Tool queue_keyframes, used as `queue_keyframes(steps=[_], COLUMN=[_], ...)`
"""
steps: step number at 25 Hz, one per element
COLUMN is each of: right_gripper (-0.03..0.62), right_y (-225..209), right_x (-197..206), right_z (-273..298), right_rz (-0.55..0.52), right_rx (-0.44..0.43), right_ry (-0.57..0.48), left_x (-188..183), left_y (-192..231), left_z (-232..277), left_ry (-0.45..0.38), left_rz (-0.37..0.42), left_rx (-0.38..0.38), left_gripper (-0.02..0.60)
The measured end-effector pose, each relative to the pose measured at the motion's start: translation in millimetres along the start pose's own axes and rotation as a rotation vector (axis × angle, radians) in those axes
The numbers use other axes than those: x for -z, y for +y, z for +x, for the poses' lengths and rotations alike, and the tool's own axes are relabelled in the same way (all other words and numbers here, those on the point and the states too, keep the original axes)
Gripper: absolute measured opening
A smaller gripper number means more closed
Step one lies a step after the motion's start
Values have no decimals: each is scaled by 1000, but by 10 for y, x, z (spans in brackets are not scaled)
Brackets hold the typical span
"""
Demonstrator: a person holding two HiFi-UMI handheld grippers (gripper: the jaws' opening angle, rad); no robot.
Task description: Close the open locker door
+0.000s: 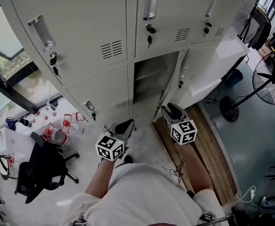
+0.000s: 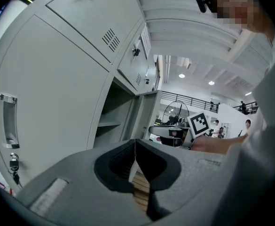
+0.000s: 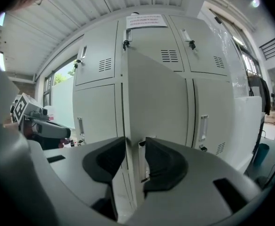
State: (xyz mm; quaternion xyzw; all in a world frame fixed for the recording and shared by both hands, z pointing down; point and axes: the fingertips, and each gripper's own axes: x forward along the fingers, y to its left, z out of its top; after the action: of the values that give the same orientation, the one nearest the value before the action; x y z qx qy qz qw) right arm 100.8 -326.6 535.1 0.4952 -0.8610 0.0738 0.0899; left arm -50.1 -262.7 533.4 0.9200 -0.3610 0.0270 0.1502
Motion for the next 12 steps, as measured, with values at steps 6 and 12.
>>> queue_keyframes(steps=[6,12], right_gripper=[132,132], right_y=[135,253], right_x=[-52,-125], right_z=[240,479], right_rz=[-35,-49], right_rx=[-57,-93], right_ry=[11,10], left_x=[-22,-66], left_y=[91,218], left_z=[-40,-61], left_ry=[-7,-14], left_rz=[-2,-3], left_rx=[-23,-47], left_gripper=[15,15])
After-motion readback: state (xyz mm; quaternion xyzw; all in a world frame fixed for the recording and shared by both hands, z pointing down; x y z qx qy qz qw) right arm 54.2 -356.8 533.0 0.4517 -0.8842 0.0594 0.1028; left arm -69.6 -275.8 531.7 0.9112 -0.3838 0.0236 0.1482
